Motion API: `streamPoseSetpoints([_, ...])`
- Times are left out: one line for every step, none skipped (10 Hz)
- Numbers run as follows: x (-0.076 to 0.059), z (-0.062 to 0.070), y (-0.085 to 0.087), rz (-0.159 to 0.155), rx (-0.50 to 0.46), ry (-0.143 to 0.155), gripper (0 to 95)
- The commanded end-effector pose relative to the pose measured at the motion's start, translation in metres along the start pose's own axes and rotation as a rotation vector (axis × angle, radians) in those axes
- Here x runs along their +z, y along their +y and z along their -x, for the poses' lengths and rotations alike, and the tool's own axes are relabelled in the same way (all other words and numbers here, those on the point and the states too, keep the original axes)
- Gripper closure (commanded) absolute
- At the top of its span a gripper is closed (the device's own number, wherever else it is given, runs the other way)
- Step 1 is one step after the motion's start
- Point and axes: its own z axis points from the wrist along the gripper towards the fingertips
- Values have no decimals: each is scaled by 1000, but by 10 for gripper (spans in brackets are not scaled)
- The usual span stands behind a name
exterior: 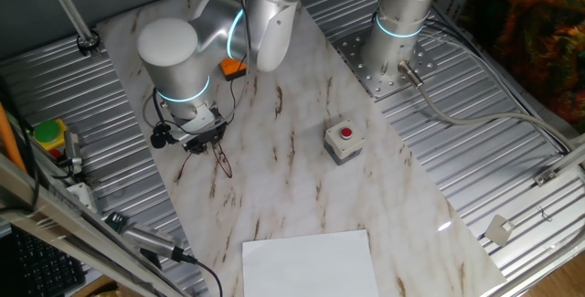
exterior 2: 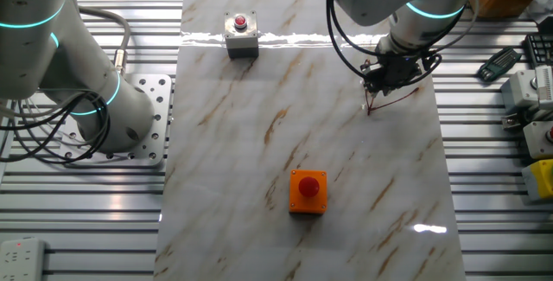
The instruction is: Unfold the leg of the glasses (with one hand)
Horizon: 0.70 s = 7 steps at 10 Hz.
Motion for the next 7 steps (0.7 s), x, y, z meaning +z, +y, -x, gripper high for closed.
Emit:
streamPoseSetpoints([1,0,0,0,0,0,760])
streamPoseSetpoints([2,0,1,-1,1,0,760])
streamPoseSetpoints([2,0,1,-1,1,-1,760])
streamPoseSetpoints([3,0,1,-2,2,-1,760])
streamPoseSetpoints([3,-1,2,-2,3,-1,760])
streamPoseSetpoints([4,-1,2,-2,4,-1,760])
streamPoseSetpoints([4,-1,3,-3,5,-1,760])
